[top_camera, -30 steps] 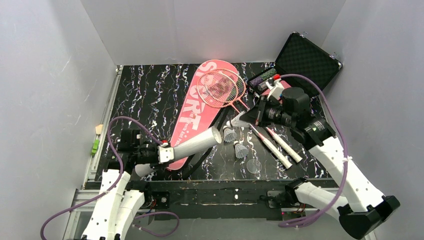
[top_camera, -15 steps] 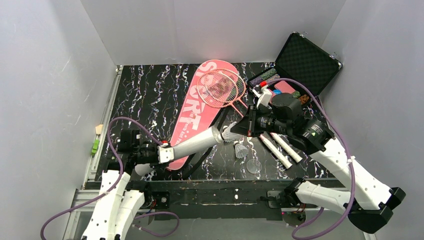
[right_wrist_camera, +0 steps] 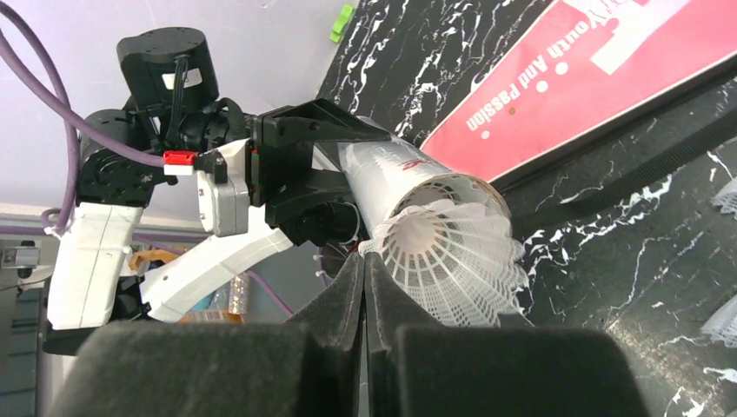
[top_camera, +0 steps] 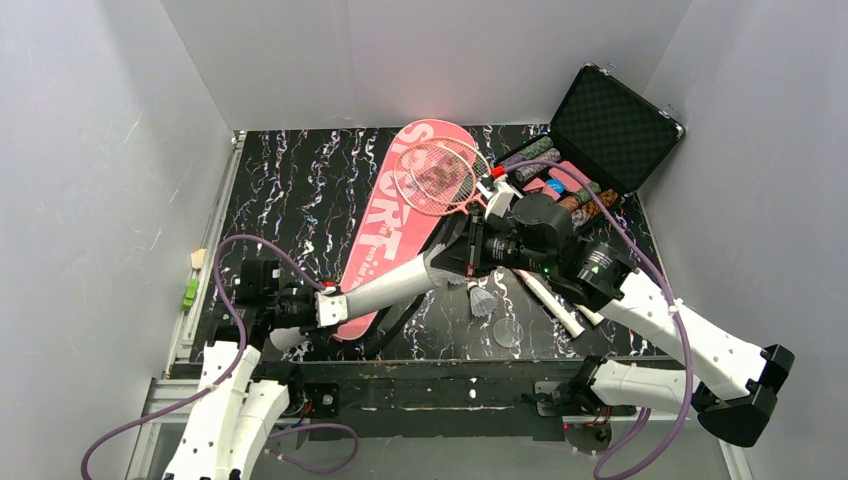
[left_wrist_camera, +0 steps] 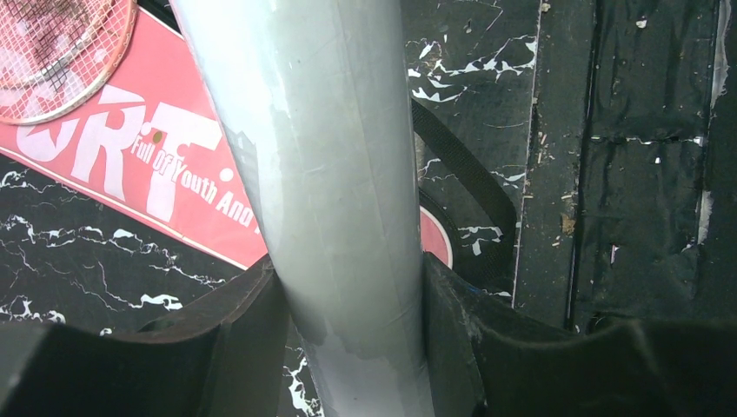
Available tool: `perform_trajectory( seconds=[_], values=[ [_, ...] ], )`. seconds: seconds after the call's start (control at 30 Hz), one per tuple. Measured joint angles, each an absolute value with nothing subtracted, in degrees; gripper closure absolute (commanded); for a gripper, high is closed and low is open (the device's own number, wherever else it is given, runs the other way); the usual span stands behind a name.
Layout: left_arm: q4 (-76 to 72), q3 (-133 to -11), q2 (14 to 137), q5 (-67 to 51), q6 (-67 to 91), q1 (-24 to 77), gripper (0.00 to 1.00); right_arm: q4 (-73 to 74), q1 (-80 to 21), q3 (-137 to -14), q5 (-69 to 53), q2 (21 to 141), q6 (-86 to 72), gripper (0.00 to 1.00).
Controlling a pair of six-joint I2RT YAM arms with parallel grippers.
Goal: Pack up the badminton gear
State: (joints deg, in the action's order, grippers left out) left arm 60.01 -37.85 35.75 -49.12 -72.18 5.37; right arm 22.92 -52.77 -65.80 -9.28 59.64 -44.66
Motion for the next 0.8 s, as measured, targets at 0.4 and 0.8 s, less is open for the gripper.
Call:
perform_trajectory(
  seconds=[0.4, 0.8],
  values=[
    [60.0, -37.8, 35.7, -49.3, -72.0, 5.3, 1.00, 20.0, -51.6, -63.3, -10.2, 59.4, -48.1, 0.41],
    [60.0, -38.0, 35.3, -50.9, -71.3, 5.4, 1.00, 25.6, -44.6, -62.7, -10.8, 56.4, -45.6, 0.34]
  ],
)
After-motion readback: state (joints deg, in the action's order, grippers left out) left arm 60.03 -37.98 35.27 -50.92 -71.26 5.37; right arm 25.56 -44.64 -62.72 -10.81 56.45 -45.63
